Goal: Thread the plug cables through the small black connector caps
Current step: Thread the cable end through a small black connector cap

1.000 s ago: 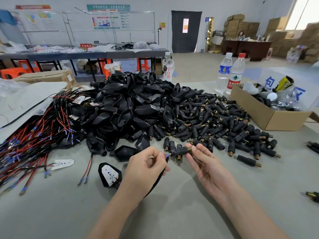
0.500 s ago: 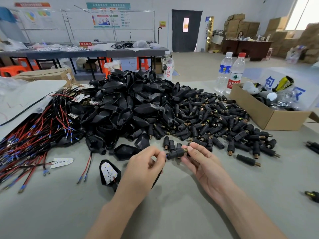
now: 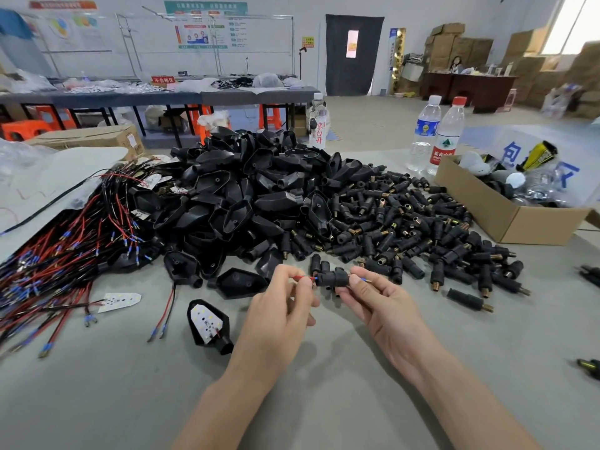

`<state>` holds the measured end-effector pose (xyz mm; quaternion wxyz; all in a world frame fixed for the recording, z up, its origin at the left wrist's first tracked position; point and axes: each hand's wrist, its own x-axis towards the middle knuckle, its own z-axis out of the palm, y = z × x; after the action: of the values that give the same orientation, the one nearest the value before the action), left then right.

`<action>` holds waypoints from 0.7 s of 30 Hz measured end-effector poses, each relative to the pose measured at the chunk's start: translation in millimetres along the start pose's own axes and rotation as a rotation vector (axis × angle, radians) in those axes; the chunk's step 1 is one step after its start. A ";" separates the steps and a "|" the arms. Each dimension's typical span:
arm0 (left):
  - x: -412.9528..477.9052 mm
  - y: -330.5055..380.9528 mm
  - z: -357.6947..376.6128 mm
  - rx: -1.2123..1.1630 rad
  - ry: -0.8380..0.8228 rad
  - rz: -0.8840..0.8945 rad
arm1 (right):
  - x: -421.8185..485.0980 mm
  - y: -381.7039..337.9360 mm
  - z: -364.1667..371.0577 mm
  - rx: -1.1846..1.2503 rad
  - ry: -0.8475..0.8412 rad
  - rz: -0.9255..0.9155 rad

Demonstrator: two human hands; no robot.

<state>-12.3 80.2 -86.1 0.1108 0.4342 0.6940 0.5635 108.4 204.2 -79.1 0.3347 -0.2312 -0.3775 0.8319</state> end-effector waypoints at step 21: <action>3.0 12.5 -4.7 -0.235 0.011 -0.047 | 0.0 2.3 -2.9 0.010 0.000 0.012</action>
<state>-11.1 79.0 -72.6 0.1702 0.3986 0.6339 0.6406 109.4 204.4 -82.6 0.3311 -0.2318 -0.3719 0.8357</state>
